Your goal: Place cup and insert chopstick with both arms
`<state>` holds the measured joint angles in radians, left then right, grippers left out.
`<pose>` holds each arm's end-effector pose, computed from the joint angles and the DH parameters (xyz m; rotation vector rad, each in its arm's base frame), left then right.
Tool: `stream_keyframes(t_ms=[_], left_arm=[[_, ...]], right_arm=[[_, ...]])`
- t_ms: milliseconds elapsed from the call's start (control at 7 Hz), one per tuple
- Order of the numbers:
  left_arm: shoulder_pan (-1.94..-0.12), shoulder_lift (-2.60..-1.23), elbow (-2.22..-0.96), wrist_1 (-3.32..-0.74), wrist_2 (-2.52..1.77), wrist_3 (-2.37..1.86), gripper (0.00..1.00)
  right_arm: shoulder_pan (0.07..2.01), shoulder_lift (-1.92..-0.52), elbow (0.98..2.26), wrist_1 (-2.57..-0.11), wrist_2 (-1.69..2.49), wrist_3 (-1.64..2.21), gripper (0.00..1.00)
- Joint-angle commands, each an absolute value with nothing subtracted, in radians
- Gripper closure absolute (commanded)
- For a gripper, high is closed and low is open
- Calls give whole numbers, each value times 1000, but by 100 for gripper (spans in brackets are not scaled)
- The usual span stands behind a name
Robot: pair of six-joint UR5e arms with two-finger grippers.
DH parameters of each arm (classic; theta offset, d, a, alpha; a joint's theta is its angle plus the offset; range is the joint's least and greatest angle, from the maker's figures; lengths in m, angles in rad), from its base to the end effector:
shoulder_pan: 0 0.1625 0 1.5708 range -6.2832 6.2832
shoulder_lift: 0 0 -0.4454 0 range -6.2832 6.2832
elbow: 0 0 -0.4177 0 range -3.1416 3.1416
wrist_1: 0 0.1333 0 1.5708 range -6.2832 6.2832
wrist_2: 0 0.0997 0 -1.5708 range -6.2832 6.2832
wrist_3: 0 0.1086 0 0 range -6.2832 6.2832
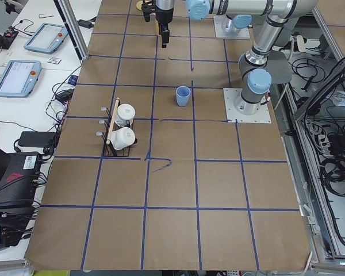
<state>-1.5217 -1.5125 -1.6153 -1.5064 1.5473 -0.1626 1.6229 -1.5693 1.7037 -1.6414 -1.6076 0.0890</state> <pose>-0.1112 -0.5057 0.5125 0.3273 -3.0942 0.1194 0.1555 -0.4998 0.4373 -0.0554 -3.0985 -0.0946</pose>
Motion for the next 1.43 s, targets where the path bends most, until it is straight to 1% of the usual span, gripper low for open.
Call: stream_keyframes(t_ms=[0, 714, 1286], left_arm=[[-1523, -1514, -1615, -1506, 1546, -163, 0], [-1523, -1516, -1615, -1506, 1548, -163, 0], [-1523, -1513, -1615, -1506, 1548, -163, 0]], right_arm=[[1623, -1568, 1706, -1641, -1608, 90, 0], [1621, -1569, 1720, -1657, -1608, 95, 0], [1624, -1574, 1703, -1701, -1586, 101, 0]])
